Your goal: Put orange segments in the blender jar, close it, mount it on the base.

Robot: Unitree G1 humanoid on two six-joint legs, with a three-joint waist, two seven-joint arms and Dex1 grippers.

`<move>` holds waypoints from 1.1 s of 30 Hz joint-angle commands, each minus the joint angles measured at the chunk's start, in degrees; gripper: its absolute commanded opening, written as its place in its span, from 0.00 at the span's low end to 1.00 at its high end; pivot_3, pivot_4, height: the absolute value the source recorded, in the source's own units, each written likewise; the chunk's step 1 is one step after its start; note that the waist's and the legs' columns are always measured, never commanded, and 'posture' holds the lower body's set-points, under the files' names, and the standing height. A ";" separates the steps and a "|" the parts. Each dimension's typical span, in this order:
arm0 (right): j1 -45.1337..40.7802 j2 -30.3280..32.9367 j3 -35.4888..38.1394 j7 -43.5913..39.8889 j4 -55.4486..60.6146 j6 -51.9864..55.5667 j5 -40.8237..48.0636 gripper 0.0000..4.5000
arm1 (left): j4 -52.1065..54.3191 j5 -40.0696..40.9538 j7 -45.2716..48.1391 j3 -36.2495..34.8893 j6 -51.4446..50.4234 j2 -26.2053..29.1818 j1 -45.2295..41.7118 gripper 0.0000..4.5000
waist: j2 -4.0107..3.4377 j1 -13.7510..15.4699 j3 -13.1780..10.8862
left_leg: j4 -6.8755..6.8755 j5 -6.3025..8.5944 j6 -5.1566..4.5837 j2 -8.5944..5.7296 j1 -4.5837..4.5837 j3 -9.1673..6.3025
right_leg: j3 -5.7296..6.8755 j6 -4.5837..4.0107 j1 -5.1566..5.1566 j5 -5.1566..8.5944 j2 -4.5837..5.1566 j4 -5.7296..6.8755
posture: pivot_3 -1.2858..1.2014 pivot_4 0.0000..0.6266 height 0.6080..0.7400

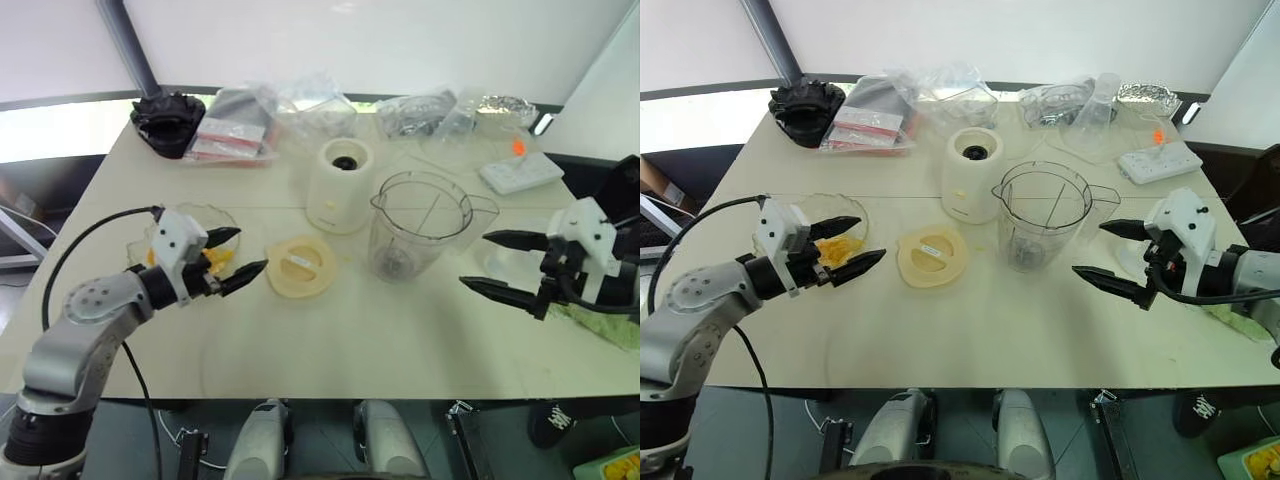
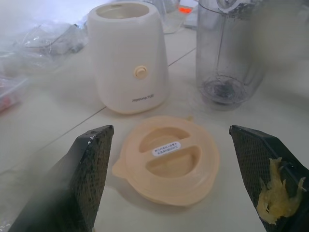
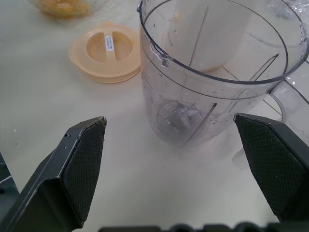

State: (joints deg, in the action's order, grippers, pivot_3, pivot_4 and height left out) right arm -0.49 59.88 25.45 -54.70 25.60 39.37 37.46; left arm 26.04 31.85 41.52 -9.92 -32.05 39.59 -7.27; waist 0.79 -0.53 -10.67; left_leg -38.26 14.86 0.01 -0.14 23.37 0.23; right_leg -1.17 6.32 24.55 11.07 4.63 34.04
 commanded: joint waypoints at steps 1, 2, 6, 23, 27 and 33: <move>-2.77 -0.57 0.10 1.12 1.16 -0.29 0.98 0.98 | 2.05 1.62 0.60 -0.96 -0.39 0.53 -0.39 0.89 | 0.00 -0.16 0.00 | 0.00 0.00 0.00 0.00 0.00 0.02 | -0.01 0.00 0.00 0.00 0.00 0.00 | 0.52 0.24 1.00; -3.27 -0.79 -0.47 1.21 1.18 -0.29 0.93 0.98 | 2.30 1.25 0.09 -0.75 -0.75 0.64 -0.38 0.89 | 0.00 -0.19 0.00 | 0.00 0.00 0.00 0.00 0.00 0.03 | -0.03 0.00 0.01 0.00 0.00 0.00 | 0.52 0.24 1.00; -4.48 -1.63 -1.99 2.01 1.64 -0.05 0.86 0.98 | 2.50 1.96 -0.77 -1.16 -2.08 0.66 -0.83 0.89 | 0.00 -0.06 0.00 | 0.00 0.00 0.00 0.01 -0.01 0.00 | -0.01 -0.01 0.01 -0.01 -0.03 0.03 | 0.52 0.24 1.00; -5.72 -3.31 -4.00 3.23 1.80 -0.58 0.72 0.98 | 3.99 2.92 -0.94 -0.95 -4.78 1.41 -0.95 0.89 | 0.01 -0.04 -0.01 | 0.00 0.00 0.00 0.00 0.00 0.02 | -0.02 -0.01 0.01 -0.01 0.00 0.02 | 0.52 0.24 1.00; -6.05 -3.81 -4.81 3.50 1.75 -1.14 0.00 0.98 | 2.84 2.09 -0.45 -0.38 -4.83 2.55 -1.92 0.89 | 0.01 -0.05 -0.01 | 0.00 0.00 0.00 0.00 0.00 0.01 | -0.02 -0.01 0.01 -0.01 -0.01 0.02 | 0.52 0.24 1.00; -6.52 -5.03 -5.86 4.66 2.11 -1.57 -0.34 0.98 | -3.19 0.64 6.16 0.66 -3.90 8.59 -5.85 0.89 | 0.01 -0.20 -0.01 | 0.00 0.00 0.00 0.00 -0.02 0.02 | -0.02 -0.01 0.02 -0.01 -0.02 0.04 | 0.52 0.24 1.00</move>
State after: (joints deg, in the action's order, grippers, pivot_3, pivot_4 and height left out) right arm -6.01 55.02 18.83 -50.44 25.89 38.78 37.20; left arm 23.74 33.73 45.07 -9.46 -36.96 46.11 -12.00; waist 0.81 -0.73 -10.68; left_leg -38.26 14.86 0.01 -0.15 23.36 0.25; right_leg -1.19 6.31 24.60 11.06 4.60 34.10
